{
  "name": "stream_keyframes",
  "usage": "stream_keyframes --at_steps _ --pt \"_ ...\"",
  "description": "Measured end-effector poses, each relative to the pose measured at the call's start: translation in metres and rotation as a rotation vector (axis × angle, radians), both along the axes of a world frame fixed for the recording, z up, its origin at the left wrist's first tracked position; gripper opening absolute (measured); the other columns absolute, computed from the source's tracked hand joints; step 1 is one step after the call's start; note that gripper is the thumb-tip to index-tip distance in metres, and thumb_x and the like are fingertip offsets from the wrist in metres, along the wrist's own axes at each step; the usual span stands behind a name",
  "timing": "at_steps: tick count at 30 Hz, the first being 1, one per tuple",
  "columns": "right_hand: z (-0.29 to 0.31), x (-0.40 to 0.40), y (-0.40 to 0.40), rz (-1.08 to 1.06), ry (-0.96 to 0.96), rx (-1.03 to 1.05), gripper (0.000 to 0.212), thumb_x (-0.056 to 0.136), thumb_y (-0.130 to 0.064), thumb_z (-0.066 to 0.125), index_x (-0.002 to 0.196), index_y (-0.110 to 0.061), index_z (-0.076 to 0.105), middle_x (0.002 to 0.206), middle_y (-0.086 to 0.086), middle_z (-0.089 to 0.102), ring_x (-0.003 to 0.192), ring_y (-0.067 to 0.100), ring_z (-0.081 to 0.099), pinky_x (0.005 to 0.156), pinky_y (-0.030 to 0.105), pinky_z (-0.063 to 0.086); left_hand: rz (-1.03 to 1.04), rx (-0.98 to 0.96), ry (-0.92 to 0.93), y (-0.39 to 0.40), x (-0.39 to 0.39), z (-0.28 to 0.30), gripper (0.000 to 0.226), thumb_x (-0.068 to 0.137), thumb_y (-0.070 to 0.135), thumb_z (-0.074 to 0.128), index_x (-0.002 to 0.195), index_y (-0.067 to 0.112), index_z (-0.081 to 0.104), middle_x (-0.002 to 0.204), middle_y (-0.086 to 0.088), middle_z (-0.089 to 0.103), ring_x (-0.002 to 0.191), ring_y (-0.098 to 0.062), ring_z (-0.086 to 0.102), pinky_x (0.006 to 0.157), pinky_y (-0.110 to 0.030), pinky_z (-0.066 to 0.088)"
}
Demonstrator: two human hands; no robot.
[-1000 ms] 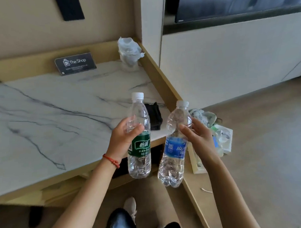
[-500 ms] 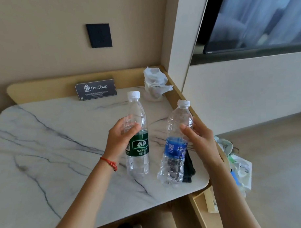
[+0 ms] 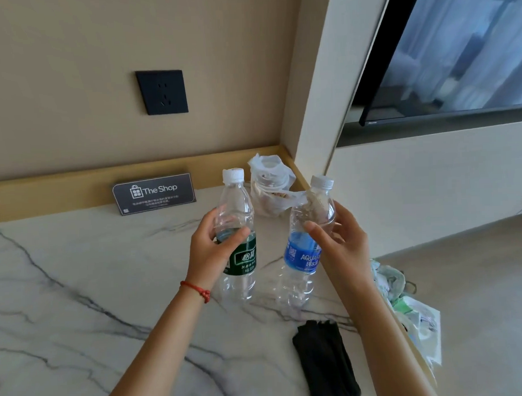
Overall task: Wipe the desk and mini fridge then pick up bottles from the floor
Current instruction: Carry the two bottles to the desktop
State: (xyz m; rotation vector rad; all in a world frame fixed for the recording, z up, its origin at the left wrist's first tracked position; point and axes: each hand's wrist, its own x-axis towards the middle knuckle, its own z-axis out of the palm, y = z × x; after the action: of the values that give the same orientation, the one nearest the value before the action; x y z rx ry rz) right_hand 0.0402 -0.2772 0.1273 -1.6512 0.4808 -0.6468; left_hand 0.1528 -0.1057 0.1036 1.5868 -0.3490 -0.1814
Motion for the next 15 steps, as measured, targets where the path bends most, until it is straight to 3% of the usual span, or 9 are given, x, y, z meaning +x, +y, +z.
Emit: stream_keyframes --at_steps 6,10,15 --pt "-0.013 0.025 -0.015 -0.056 -0.025 -0.065 0.063 0.075 -0.021 0.074 0.132 -0.020 0.046 0.118 0.001 0.064 0.099 0.007 0.064 0.083 0.025 0.056 0.006 0.011 -0.037 -0.025 0.025 -0.014 0.066 0.067 0.014 0.080 0.125 0.019 0.048 0.112 0.008 0.059 0.101 -0.001 0.056 0.073 -0.005 0.047" --pt "-0.025 0.039 -0.018 -0.038 -0.018 -0.076 0.068 0.068 -0.038 0.070 0.130 -0.032 0.043 0.125 0.000 0.059 0.108 0.013 0.062 0.087 0.031 0.055 0.003 -0.006 -0.057 -0.035 0.037 -0.022 0.067 0.066 0.011 0.080 0.122 0.023 0.046 0.117 0.005 0.058 0.105 0.001 0.056 0.078 -0.007 0.046" --pt "-0.042 0.052 -0.022 -0.017 0.028 -0.121 0.073 0.069 -0.041 0.071 0.134 -0.027 0.041 0.129 0.000 0.056 0.114 0.016 0.058 0.091 0.046 0.053 0.027 -0.018 -0.082 -0.039 0.047 -0.036 0.077 0.054 0.039 0.077 0.122 0.023 0.045 0.120 0.006 0.057 0.114 -0.009 0.054 0.091 -0.019 0.047"
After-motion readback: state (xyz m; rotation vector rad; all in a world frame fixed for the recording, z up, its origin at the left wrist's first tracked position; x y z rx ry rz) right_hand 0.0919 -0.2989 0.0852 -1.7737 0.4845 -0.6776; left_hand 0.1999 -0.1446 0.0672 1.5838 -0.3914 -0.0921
